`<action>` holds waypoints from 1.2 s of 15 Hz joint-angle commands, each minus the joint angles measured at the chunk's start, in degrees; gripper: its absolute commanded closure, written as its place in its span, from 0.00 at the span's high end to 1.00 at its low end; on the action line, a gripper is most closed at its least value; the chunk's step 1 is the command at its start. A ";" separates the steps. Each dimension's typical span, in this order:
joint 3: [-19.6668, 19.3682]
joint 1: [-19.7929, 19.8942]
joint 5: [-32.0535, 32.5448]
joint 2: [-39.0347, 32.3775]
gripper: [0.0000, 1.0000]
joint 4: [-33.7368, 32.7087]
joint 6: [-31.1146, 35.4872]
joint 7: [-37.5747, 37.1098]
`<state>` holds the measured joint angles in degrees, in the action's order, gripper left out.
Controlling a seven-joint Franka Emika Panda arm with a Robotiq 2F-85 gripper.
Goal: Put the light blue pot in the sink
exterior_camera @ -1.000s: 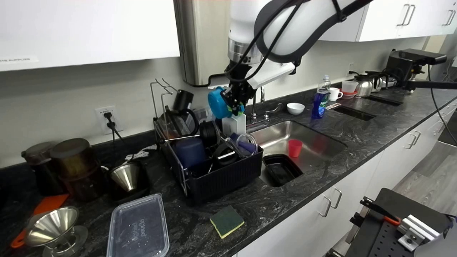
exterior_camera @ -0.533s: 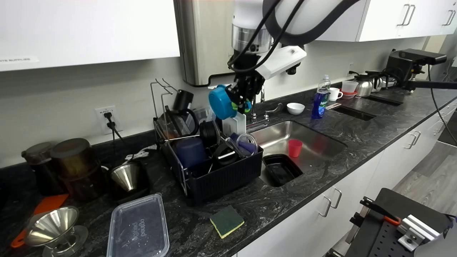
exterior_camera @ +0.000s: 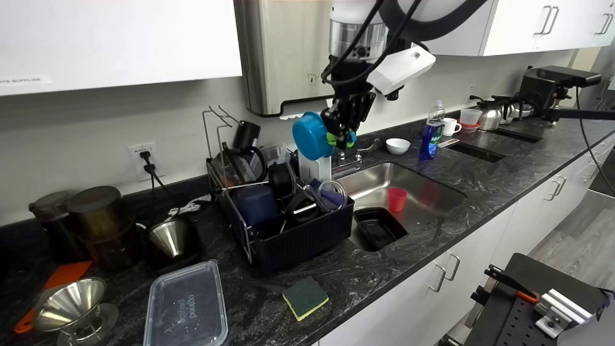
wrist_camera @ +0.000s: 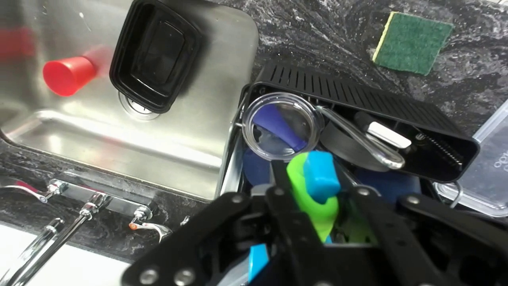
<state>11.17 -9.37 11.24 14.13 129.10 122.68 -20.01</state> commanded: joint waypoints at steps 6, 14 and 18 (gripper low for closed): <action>-2.44 2.19 -2.57 0.77 0.07 0.69 -3.22 4.98; -5.06 4.11 -4.39 0.47 0.07 -0.03 -4.42 7.21; -5.85 5.31 -3.87 0.30 0.07 -0.28 -4.98 6.71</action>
<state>5.42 -5.15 8.29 14.50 129.70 119.95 -14.60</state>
